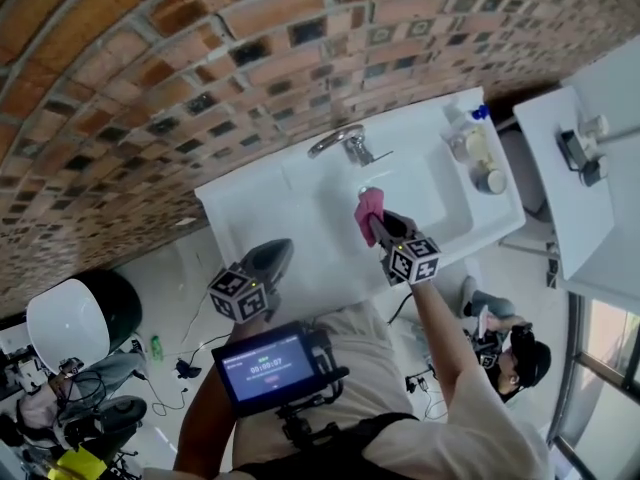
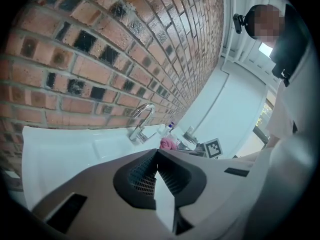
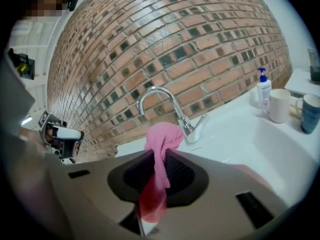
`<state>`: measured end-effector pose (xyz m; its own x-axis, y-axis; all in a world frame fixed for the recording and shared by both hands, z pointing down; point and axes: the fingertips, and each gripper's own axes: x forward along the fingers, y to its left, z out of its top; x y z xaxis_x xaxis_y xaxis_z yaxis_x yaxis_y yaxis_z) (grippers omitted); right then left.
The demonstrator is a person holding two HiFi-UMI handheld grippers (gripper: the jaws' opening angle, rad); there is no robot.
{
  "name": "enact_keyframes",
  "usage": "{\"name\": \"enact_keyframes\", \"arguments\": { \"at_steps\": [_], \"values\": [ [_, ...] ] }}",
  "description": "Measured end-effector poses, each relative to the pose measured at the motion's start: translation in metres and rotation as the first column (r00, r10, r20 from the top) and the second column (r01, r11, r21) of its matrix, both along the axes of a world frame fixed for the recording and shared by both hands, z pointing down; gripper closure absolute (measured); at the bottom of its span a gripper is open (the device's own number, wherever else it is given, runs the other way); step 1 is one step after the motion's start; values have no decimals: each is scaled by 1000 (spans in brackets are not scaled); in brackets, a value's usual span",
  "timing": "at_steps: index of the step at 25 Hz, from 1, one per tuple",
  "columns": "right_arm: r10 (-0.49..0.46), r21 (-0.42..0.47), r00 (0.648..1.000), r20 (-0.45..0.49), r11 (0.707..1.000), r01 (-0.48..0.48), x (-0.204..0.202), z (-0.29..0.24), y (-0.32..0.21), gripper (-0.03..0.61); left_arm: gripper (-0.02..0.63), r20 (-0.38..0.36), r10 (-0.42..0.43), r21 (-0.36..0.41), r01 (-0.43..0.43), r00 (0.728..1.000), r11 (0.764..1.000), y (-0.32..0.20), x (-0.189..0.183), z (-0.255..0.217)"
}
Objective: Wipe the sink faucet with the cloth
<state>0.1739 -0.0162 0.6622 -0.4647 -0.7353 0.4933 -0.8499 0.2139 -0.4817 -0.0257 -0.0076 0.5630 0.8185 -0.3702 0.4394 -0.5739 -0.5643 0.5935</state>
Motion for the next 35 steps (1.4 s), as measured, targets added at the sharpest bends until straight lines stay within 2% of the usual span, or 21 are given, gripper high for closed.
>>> {"name": "enact_keyframes", "arguments": {
  "at_steps": [13,22,27,35],
  "values": [
    [-4,-179,996,-92,984,-13,12,96,-76,497,611,30,-29,-11,29,999,1000,-12,-1,6],
    [-44,-308,989,-144,951,-2,7,141,-87,500,611,31,-48,-17,49,998,999,-8,-5,11],
    [-30,-277,987,-157,961,-15,7,127,-95,509,611,31,-63,-24,64,998,998,-5,-7,12],
    [34,-191,980,-194,979,-71,33,106,-102,522,611,24,-68,-19,68,997,997,-3,-6,11]
  ]
}}
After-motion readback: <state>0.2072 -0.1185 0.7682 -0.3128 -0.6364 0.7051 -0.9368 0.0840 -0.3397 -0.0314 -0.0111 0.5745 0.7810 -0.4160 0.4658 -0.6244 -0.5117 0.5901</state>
